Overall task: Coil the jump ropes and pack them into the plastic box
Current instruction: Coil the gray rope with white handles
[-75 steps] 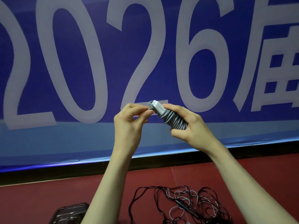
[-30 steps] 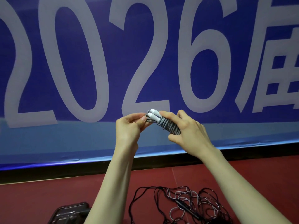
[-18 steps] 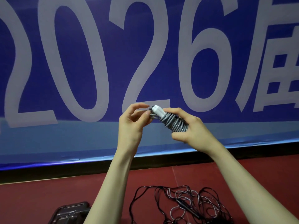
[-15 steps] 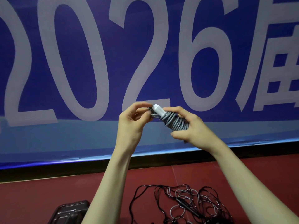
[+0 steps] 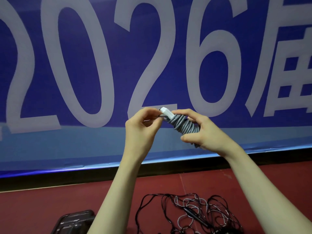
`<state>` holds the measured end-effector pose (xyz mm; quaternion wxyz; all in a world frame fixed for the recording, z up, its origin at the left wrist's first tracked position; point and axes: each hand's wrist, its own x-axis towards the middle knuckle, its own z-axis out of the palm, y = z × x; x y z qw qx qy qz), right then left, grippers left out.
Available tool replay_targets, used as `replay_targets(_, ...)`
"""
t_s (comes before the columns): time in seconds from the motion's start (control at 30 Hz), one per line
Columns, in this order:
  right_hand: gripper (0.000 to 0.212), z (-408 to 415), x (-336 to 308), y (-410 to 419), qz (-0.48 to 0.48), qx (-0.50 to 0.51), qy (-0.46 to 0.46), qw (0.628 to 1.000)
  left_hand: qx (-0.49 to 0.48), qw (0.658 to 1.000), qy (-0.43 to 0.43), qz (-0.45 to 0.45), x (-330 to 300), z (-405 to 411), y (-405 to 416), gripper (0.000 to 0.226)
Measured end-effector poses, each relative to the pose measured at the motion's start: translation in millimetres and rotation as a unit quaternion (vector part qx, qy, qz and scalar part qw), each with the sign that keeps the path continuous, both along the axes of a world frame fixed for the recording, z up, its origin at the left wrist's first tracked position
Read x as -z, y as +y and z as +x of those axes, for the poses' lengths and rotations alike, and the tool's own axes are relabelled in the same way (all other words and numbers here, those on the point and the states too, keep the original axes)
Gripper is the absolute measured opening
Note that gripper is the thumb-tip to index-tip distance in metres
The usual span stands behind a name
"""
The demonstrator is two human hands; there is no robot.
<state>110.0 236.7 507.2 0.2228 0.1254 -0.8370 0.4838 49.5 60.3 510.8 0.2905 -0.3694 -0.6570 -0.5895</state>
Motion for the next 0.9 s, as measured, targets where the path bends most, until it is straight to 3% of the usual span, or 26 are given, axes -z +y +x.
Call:
replay_targets(0.1, 0.07, 0, 2, 0, 0.024, 0.005, -0.013, 1.0, -0.155, 0.976, 0.146, -0.05, 8, -8, 5, 0.005)
replay_targets(0.2, 0.072, 3, 3, 6, 0.028, -0.017, -0.039, 0.999, -0.159, 0.967, 0.188, -0.063, 13, -9, 7, 0.004)
replay_targets(0.37, 0.075, 3, 10, 14, 0.036, -0.041, -0.079, 0.995, -0.121, 0.988, 0.084, -0.046, 17, -8, 6, 0.008)
replay_targets(0.47, 0.074, -1, 17, 17, 0.036, -0.048, -0.1, 0.993, -0.051, 0.998, -0.039, 0.015, 14, -8, 6, 0.015)
replay_targets(0.57, 0.056, -7, 23, 18, 0.038, -0.027, -0.121, 0.992, 0.019, 0.982, -0.167, 0.086, 10, -8, 4, 0.015)
replay_targets(0.7, 0.034, -14, 30, 15, 0.055, -0.034, -0.132, 0.989, 0.047, 0.96, -0.265, 0.083, 9, -16, -3, 0.013)
replay_targets(0.9, 0.046, -34, 47, 16, 0.044, 0.009, -0.113, 0.993, 0.175, 0.915, -0.363, -0.003, 21, -33, -29, 0.02)
